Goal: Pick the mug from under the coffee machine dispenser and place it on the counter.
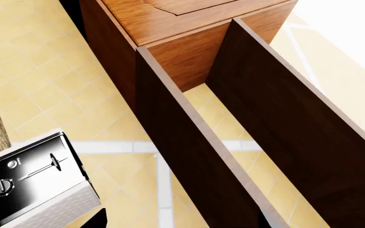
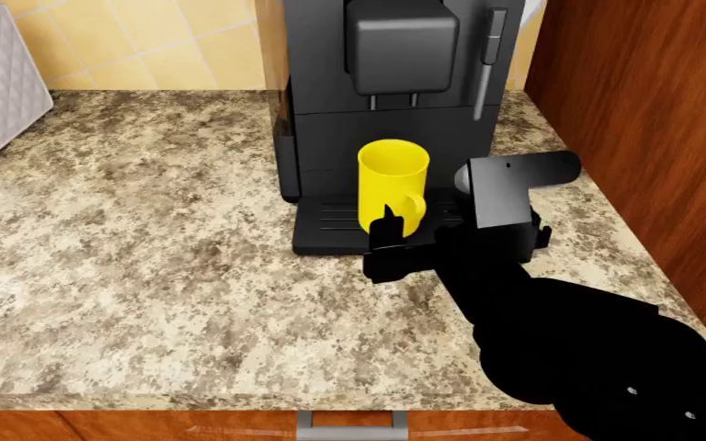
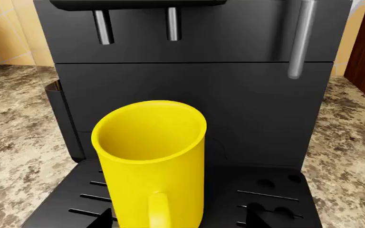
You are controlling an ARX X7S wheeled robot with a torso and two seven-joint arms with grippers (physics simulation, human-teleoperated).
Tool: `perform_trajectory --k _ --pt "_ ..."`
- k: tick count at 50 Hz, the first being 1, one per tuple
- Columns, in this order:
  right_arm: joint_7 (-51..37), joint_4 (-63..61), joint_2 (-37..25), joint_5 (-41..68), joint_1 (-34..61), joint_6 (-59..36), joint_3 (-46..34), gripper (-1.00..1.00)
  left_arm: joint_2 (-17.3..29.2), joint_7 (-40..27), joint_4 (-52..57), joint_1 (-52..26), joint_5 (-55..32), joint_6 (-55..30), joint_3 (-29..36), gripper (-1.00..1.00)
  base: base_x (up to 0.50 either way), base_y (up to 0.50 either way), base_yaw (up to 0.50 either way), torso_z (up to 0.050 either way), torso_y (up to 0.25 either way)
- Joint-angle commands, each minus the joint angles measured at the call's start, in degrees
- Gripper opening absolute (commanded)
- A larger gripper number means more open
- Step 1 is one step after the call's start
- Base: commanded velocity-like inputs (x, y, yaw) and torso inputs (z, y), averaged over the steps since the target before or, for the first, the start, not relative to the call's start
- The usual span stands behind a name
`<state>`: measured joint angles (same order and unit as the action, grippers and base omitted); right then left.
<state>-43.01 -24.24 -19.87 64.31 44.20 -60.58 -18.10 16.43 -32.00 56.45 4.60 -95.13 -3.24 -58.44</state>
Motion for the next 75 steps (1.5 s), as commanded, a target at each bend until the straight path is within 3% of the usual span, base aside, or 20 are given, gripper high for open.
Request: perform_trajectory --k 1,30,31,75 --pt "1.8 1.5 0.2 -1.5 -0.4 1.6 -1.2 1.00 0.0 0.1 0.0 0.0 0.0 0.0 0.0 1.00 0.00 0.00 0.00 0.000 0.000" --pt "2.9 2.6 0.4 -4.6 0.1 3.2 -4.5 1.00 -0.2 0.3 -0.1 0.2 -0.1 0.0 -0.1 1.00 0.00 0.00 0.00 0.000 0.000" --pt "2.9 2.4 0.4 -4.9 0.1 3.4 -4.6 -1.00 -0.2 0.3 -0.1 0.2 -0.1 0.0 -0.1 1.00 0.00 0.00 0.00 0.000 0.000" --pt "1.0 -3.9 -0.2 -2.9 -0.3 3.9 -5.3 -1.00 -0.2 0.1 0.0 0.1 -0.2 0.1 -0.3 1.00 0.00 0.00 0.00 0.000 0.000"
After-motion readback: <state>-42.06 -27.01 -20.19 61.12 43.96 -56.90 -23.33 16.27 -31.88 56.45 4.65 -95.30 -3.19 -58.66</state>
